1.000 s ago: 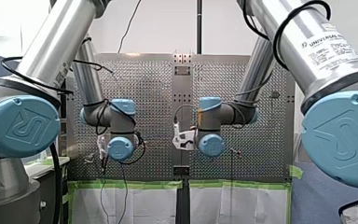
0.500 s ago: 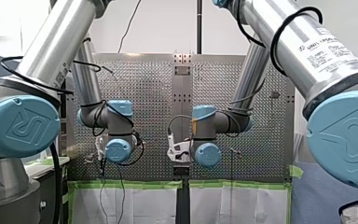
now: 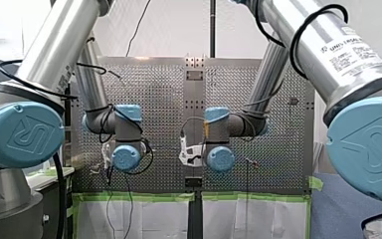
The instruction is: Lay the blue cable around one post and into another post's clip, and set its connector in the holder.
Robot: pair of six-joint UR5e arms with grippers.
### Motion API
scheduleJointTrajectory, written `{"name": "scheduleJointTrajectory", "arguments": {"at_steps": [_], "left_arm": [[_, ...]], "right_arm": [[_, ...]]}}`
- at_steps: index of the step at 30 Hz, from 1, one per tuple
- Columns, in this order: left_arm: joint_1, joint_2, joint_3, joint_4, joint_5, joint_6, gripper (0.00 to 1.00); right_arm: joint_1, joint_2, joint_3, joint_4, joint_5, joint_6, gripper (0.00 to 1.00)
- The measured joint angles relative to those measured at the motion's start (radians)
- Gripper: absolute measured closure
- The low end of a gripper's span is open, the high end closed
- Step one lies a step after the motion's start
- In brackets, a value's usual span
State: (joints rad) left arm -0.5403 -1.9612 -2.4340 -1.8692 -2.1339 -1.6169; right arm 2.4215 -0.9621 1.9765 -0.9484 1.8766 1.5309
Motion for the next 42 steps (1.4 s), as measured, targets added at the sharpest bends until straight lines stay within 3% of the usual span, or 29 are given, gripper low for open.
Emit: {"name": "scheduleJointTrajectory", "arguments": {"at_steps": [8, 11, 17, 22, 29, 36, 42], "left_arm": [[0.011, 0.066, 0.003, -0.059, 0.006, 0.013, 1.00], [0.017, 0.092, 0.019, -0.077, 0.006, 0.013, 1.00], [0.031, 0.144, 0.066, -0.126, 0.001, -0.001, 1.00], [0.046, 0.166, 0.108, -0.166, -0.003, -0.031, 1.00], [0.084, 0.214, 0.127, -0.204, -0.022, -0.070, 1.00], [0.144, 0.275, 0.129, -0.265, 0.020, -0.091, 1.00], [0.197, 0.328, 0.130, -0.316, 0.033, -0.107, 1.00]], "right_arm": [[0.000, -0.079, -0.004, 0.073, 0.011, 0.079, 1.00], [-0.001, -0.104, -0.016, 0.071, 0.011, 0.104, 1.00], [-0.004, -0.151, -0.060, 0.085, 0.010, 0.139, 1.00], [-0.008, -0.183, -0.100, 0.122, 0.010, 0.142, 1.00], [-0.010, -0.207, -0.161, 0.182, 0.008, 0.129, 1.00], [-0.011, -0.210, -0.220, 0.241, 0.003, 0.124, 1.00], [-0.010, -0.210, -0.271, 0.287, -0.032, 0.120, 1.00]]}}
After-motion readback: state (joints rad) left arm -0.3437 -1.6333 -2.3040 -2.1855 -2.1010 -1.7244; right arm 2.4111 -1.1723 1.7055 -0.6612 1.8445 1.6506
